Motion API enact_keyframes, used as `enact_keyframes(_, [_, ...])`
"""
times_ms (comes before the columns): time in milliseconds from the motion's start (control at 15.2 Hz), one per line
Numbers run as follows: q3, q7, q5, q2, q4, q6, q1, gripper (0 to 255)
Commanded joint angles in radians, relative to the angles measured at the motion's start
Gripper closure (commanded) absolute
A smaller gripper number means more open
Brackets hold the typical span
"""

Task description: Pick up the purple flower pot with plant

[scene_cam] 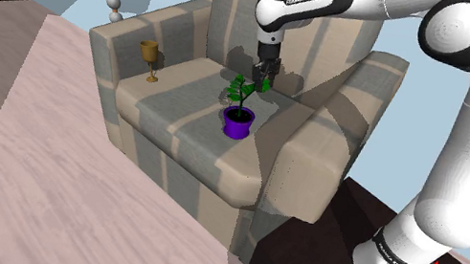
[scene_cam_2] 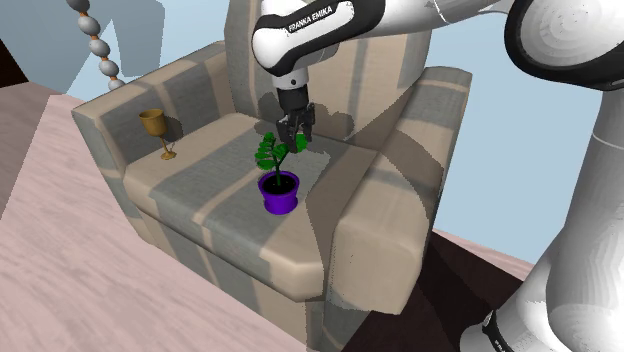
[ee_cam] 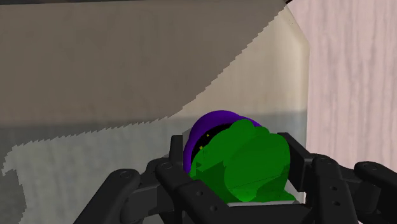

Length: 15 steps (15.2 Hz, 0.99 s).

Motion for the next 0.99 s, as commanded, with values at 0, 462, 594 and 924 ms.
enact_keyframes(0, [0.0,0.0,0.0,0.001,0.0,0.001,0.0,255])
enact_keyframes(462, [0.0,0.0,0.0,-0.002,0.009,-0.011,0.0,255])
enact_keyframes(594, [0.0,-0.001,0.0,-0.007,0.028,-0.036,0.0,255])
enact_keyframes(924, [0.0,-0.003,0.001,-0.016,0.083,-0.1,0.001,255])
